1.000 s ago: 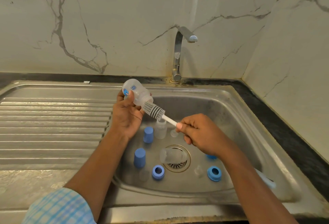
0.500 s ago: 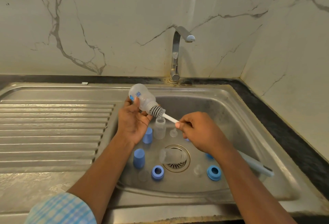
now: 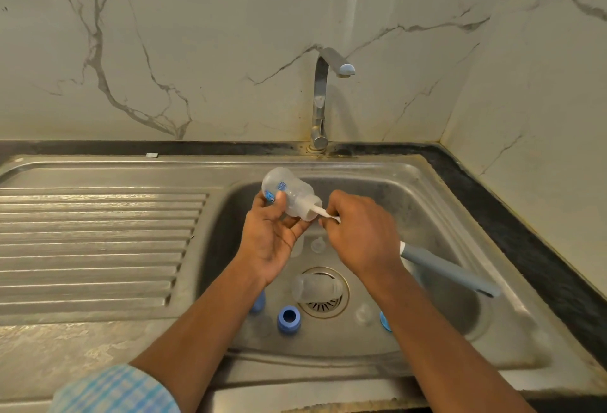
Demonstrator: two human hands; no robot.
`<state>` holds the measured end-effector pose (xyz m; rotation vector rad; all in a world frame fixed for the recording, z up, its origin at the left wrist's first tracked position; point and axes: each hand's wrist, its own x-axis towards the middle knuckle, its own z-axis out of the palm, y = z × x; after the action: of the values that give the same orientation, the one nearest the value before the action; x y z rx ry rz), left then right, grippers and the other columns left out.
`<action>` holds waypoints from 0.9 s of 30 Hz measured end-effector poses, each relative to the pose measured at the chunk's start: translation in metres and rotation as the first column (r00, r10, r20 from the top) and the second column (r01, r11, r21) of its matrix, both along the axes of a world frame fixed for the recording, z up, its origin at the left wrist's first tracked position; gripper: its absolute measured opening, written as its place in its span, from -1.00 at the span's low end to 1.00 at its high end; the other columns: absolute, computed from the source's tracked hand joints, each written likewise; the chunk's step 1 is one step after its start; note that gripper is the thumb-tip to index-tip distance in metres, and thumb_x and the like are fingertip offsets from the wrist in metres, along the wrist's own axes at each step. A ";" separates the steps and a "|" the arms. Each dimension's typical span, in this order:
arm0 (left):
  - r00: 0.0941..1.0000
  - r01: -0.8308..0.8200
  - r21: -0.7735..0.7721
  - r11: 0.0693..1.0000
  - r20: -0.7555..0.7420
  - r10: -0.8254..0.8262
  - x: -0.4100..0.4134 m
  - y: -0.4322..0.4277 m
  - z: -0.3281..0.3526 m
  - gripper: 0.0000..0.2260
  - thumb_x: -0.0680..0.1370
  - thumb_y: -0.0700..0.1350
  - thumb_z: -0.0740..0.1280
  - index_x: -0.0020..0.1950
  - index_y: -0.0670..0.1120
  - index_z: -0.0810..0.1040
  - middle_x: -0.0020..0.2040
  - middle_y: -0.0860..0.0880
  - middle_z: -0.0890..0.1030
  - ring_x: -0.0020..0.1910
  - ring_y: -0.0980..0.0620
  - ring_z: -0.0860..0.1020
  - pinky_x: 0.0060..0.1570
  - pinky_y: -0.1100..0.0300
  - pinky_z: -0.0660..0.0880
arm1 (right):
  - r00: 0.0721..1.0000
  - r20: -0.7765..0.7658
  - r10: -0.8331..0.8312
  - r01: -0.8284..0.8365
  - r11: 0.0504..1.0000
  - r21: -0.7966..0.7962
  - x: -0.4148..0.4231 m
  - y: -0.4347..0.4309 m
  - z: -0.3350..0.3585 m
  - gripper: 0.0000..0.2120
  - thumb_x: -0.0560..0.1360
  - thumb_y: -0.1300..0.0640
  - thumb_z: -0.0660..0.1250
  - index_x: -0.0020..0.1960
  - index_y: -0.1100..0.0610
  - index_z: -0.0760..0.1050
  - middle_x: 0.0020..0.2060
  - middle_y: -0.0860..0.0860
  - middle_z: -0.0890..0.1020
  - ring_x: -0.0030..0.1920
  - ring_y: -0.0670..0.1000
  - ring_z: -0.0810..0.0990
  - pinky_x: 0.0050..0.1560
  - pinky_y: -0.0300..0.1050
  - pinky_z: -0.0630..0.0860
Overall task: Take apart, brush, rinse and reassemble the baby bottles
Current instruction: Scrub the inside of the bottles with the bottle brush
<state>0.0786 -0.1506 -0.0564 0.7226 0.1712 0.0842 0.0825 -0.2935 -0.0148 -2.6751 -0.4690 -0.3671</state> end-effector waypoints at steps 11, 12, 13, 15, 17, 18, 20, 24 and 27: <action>0.989 0.029 0.296 0.955 -0.145 0.014 0.006 0.007 0.003 -0.46 0.34 0.10 0.48 0.23 -0.16 0.56 0.03 -0.17 0.68 -0.09 -0.04 0.67 -0.03 0.07 0.63 | 0.985 -0.136 0.109 -0.125 0.986 -0.111 -0.005 0.004 0.001 -0.91 0.59 0.13 0.22 -0.08 0.02 0.34 -0.11 0.00 0.56 -0.23 0.05 0.43 -0.31 -0.10 0.27; 0.988 0.014 0.296 0.955 -0.152 0.033 0.008 0.011 0.004 -0.44 0.33 0.07 0.50 0.24 -0.19 0.56 0.07 -0.19 0.68 -0.07 -0.07 0.68 -0.02 0.06 0.64 | 0.982 -0.153 0.114 -0.131 0.986 -0.106 -0.004 0.003 0.001 -0.92 0.60 0.10 0.23 -0.07 0.02 0.36 -0.11 0.01 0.56 -0.22 0.06 0.44 -0.30 -0.09 0.28; 0.987 -0.011 0.297 0.955 -0.149 0.058 0.010 0.016 0.003 -0.41 0.33 0.04 0.51 0.27 -0.21 0.55 0.12 -0.21 0.67 -0.06 -0.09 0.69 -0.03 0.06 0.66 | 0.978 -0.170 0.118 -0.134 0.987 -0.087 -0.003 0.002 0.000 -0.92 0.60 0.07 0.24 -0.06 0.04 0.39 -0.12 0.02 0.57 -0.20 0.07 0.47 -0.27 -0.06 0.32; 0.987 -0.070 0.281 0.957 -0.122 0.108 0.013 0.025 0.005 -0.37 0.34 0.01 0.51 0.33 -0.22 0.50 0.18 -0.26 0.64 -0.03 -0.12 0.69 -0.14 0.07 0.67 | 0.966 -0.224 0.132 -0.133 0.991 0.009 0.000 0.000 -0.001 -0.87 0.60 0.03 0.28 -0.05 0.09 0.46 -0.17 0.03 0.59 -0.19 0.10 0.53 -0.24 0.00 0.44; 0.985 -0.118 0.267 0.957 -0.091 0.147 0.016 0.033 0.005 -0.34 0.37 -0.03 0.51 0.40 -0.22 0.42 0.23 -0.29 0.61 0.01 -0.16 0.69 -0.21 0.08 0.65 | 0.941 -0.294 0.167 -0.127 0.981 0.149 0.003 -0.003 0.000 -0.85 0.58 0.05 0.32 -0.09 0.11 0.51 -0.23 0.05 0.62 -0.22 0.11 0.59 -0.19 0.07 0.55; 0.985 -0.128 0.253 0.959 -0.084 0.154 0.016 0.035 0.005 -0.34 0.38 -0.05 0.50 0.42 -0.22 0.39 0.24 -0.31 0.59 0.00 -0.17 0.69 -0.22 0.08 0.64 | 0.930 -0.318 0.185 -0.126 0.972 0.197 0.004 -0.006 0.000 -0.85 0.58 0.06 0.33 -0.10 0.12 0.52 -0.25 0.06 0.63 -0.22 0.10 0.61 -0.16 0.09 0.58; 0.987 -0.132 0.227 0.965 -0.063 0.149 0.018 0.040 0.004 -0.36 0.43 -0.09 0.46 0.45 -0.23 0.34 0.28 -0.33 0.55 -0.02 -0.18 0.68 -0.22 0.06 0.64 | 0.915 -0.345 0.211 -0.126 0.959 0.254 0.004 -0.011 0.002 -0.85 0.57 0.07 0.34 -0.12 0.13 0.53 -0.27 0.08 0.65 -0.21 0.11 0.64 -0.13 0.11 0.59; 0.995 -0.101 0.218 0.971 0.040 0.094 0.017 0.040 0.004 -0.64 0.57 -0.20 0.33 0.36 -0.19 0.39 0.15 -0.22 0.58 -0.06 -0.12 0.68 -0.21 0.06 0.64 | 0.881 -0.392 0.264 -0.141 0.939 0.315 0.005 -0.020 0.003 -0.83 0.59 0.10 0.32 -0.11 0.17 0.56 -0.36 0.06 0.62 -0.32 0.12 0.58 -0.17 0.08 0.56; 0.992 -0.069 0.173 0.983 0.119 0.049 0.015 0.037 0.005 -0.74 0.52 -0.21 0.33 0.21 -0.09 0.46 0.06 -0.13 0.61 -0.06 -0.09 0.69 -0.20 0.04 0.65 | 0.838 -0.452 0.307 -0.156 0.927 0.340 0.007 -0.025 0.006 -0.79 0.62 0.11 0.27 -0.09 0.20 0.59 -0.47 -0.05 0.49 -0.45 -0.06 0.40 -0.32 -0.09 0.40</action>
<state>0.0938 -0.1131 -0.0510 0.8873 0.0756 0.1993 0.0893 -0.3189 -0.0090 -2.2648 -0.5223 0.3092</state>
